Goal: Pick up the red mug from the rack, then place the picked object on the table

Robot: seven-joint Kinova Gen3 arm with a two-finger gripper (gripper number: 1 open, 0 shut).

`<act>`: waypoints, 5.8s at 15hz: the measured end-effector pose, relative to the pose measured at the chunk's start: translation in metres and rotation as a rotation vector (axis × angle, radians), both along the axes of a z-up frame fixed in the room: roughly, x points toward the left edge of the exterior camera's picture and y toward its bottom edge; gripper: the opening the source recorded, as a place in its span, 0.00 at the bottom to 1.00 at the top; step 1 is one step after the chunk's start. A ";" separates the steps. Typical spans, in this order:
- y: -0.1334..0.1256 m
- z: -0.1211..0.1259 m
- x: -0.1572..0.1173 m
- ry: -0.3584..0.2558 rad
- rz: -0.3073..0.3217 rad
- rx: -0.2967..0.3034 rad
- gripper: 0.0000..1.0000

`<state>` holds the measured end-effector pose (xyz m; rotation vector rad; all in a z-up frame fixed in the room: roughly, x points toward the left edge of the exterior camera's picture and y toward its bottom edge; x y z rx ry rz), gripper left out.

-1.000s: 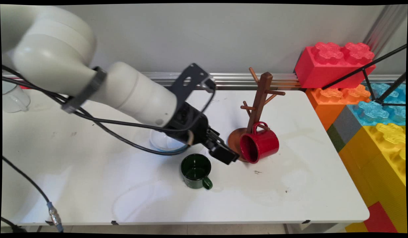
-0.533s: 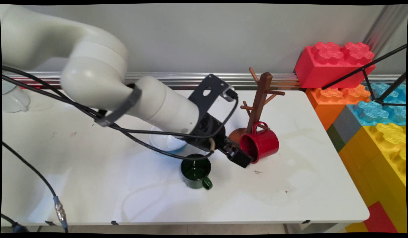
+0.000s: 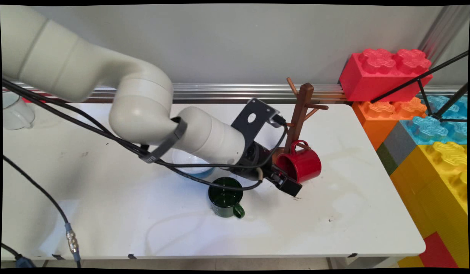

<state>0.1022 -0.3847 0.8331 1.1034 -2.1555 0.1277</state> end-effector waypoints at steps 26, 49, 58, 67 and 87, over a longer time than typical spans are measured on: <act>-0.032 -0.061 -0.026 0.113 0.035 -0.007 1.00; -0.032 -0.072 -0.019 0.287 0.113 0.034 1.00; -0.032 -0.070 -0.008 0.270 0.136 0.046 0.00; -0.023 -0.055 0.001 0.327 0.128 0.069 0.00; 0.039 0.020 0.022 0.345 -0.033 0.139 0.00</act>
